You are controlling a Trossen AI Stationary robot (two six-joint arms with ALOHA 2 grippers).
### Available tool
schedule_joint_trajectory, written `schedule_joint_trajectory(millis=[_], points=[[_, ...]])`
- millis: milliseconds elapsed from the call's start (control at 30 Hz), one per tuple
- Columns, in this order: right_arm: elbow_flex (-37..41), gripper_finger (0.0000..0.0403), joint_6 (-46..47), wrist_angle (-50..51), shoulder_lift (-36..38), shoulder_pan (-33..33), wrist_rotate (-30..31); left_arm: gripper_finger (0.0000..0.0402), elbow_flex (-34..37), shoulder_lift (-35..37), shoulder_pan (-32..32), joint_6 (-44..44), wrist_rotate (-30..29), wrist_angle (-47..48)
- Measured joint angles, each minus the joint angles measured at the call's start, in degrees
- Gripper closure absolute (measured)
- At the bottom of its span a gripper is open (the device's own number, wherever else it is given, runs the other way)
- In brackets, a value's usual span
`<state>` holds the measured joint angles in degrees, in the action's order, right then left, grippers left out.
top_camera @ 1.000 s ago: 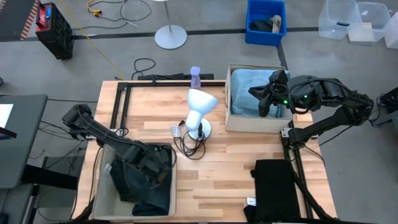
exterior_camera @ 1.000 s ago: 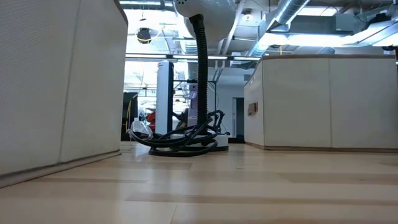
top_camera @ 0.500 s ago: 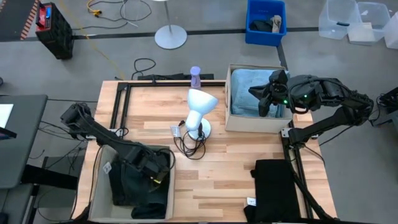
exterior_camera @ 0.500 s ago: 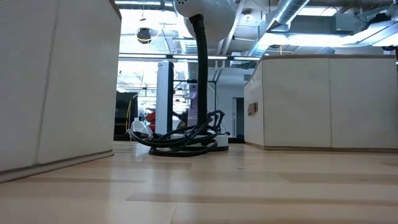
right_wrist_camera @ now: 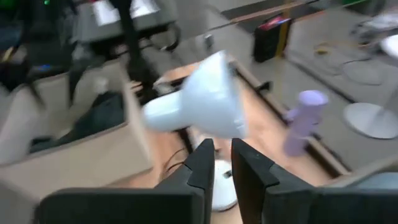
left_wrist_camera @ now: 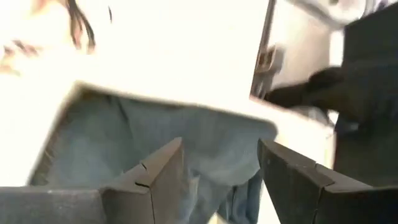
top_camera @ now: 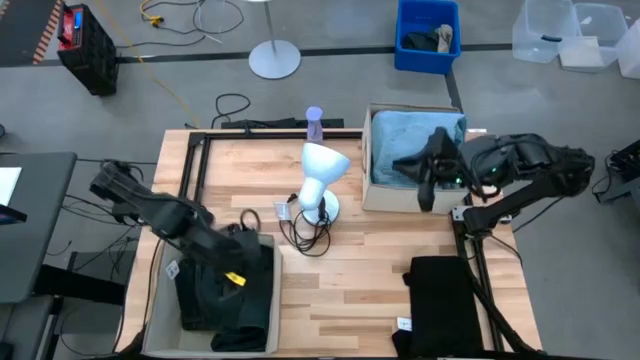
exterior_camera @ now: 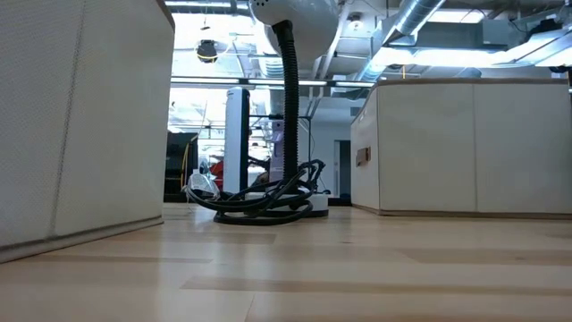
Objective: Sort clothes
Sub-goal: Put the black pants into the laundry organizer
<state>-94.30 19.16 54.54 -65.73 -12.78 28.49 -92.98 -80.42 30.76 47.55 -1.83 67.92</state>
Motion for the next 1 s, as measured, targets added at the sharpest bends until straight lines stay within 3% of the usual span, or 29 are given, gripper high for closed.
schedule_joint_trajectory(millis=[367,500,733,1000], points=[[-2.70,0.0233,7.51,7.59,-6.90,-11.84,-3.43,0.0201,-18.55,1.43,-0.22,-6.03,-20.90,8.17],[-6.91,0.0219,13.92,14.97,-10.39,-16.02,-3.50,0.0201,-20.57,1.42,-1.57,-7.43,-21.43,10.69],[-11.14,0.0228,28.70,31.86,-16.70,-24.01,-5.44,0.0201,-20.60,1.16,-4.64,-7.93,-25.45,10.44],[-11.15,0.0231,43.49,35.46,-21.33,-30.44,-6.63,0.0201,-20.58,1.05,-7.32,-14.12,-26.76,7.60]])
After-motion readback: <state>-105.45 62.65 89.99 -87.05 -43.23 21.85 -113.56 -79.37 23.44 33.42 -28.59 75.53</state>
